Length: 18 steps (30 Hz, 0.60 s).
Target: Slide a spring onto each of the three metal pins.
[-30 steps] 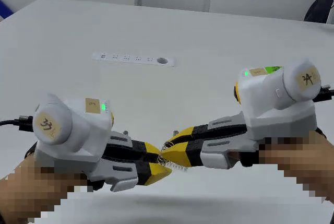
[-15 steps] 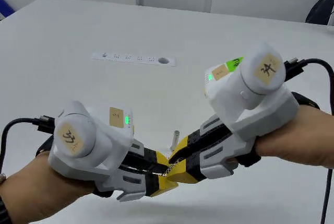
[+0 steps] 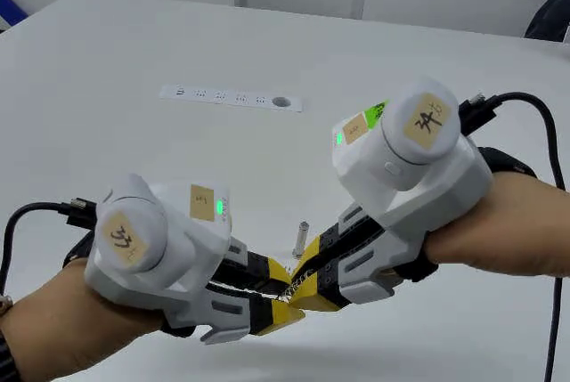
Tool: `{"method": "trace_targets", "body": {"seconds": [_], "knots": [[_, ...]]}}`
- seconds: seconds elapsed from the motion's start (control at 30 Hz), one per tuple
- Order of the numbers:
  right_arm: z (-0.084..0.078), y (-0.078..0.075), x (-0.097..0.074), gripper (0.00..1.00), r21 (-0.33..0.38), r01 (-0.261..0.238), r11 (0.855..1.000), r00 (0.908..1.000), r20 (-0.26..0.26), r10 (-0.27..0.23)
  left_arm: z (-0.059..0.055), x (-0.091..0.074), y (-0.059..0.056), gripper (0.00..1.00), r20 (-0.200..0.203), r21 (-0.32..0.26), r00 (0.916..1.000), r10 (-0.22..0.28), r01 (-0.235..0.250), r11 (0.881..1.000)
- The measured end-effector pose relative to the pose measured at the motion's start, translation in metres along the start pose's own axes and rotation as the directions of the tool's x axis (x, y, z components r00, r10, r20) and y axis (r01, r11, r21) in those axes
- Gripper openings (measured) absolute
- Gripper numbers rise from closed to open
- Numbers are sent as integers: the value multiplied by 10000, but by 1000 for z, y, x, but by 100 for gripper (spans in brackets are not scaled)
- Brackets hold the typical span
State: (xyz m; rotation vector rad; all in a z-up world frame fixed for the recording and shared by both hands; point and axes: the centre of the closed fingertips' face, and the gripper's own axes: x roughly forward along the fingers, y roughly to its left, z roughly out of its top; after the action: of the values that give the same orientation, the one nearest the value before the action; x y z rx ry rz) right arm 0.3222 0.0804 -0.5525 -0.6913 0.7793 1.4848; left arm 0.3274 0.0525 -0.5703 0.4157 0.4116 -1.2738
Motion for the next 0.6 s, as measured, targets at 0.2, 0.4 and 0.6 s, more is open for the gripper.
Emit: {"method": "trace_targets", "body": {"seconds": [0.2,0.4,0.6], "knots": [[-3,-10,-11,12,18,249,9997,9996,-125,-249,-5,-2,2,23,-112,-226,9999,117,-120,9997],[-20,-33,-29,12,103,828,9965,9943,-676,-820,-14,-15,5,28,-107,-573,9992,378,-383,9976],[-36,-58,-52,12,449,1340,9900,9866,-997,-1290,-28,-33,11,32,-41,-1234,9969,781,-780,9893]]}}
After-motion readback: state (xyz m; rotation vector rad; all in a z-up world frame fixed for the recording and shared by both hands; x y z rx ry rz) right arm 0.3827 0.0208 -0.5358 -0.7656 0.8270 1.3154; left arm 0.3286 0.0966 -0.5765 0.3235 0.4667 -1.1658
